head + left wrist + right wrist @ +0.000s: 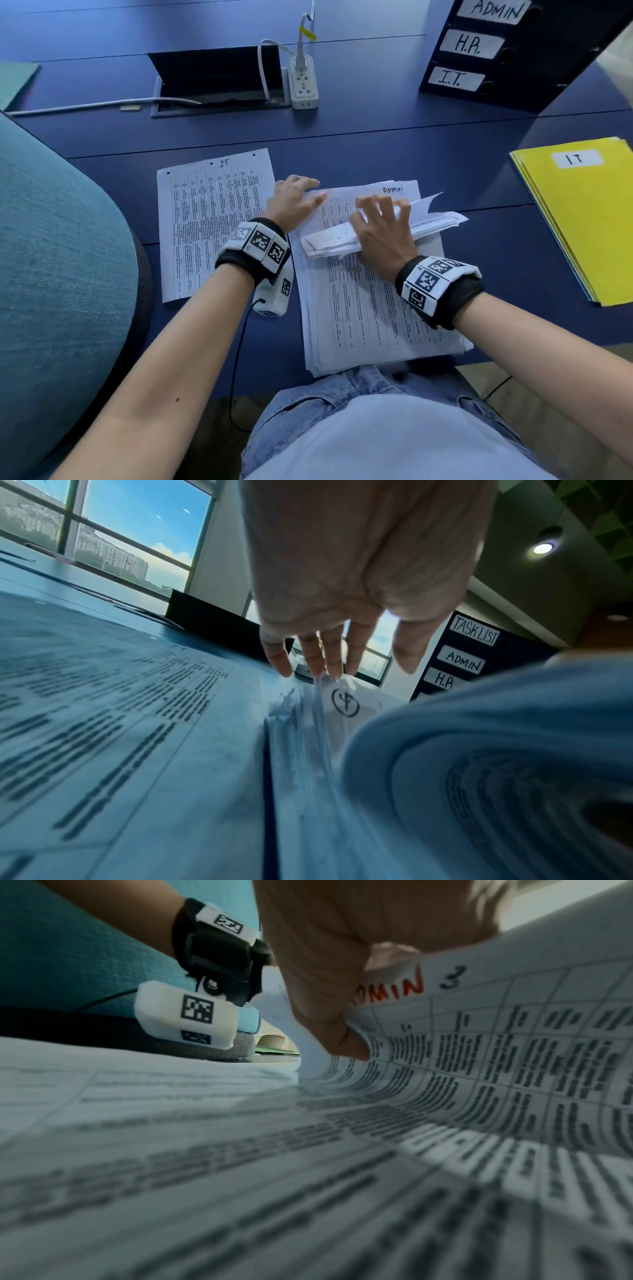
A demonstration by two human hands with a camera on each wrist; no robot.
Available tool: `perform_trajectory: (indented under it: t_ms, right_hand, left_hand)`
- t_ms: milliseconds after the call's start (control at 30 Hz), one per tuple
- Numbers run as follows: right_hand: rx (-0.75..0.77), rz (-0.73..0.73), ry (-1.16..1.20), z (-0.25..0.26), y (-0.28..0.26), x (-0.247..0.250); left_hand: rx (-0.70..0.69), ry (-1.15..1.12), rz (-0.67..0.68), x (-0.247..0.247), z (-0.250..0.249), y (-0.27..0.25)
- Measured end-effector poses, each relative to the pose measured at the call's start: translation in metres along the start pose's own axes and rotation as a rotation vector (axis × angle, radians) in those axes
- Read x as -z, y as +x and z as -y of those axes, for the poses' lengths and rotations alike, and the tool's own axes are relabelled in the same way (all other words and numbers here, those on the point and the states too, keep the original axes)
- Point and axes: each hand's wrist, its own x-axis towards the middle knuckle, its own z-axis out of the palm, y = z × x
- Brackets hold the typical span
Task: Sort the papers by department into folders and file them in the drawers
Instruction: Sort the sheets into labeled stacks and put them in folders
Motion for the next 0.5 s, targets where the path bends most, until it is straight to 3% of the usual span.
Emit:
perform_trajectory:
  t_ms: [100,267,500]
  right_hand:
    - [0.037,0.116,0.130,0.007,-0.006,-0.004]
    - [-0.028,0.262,0.246,0.008,0.002,0.009]
    - [-0.135,0.293,0.416,-0.006,0.023,0.015]
  left_hand:
    - [0.048,0.122,-0.006,-0.010,0.000,0.005]
    - [-0.064,0.197,-0.047,-0.015,-0.001,0.006]
    - [-0.199,0.183,-0.078,-0.013,-0.002,0.000]
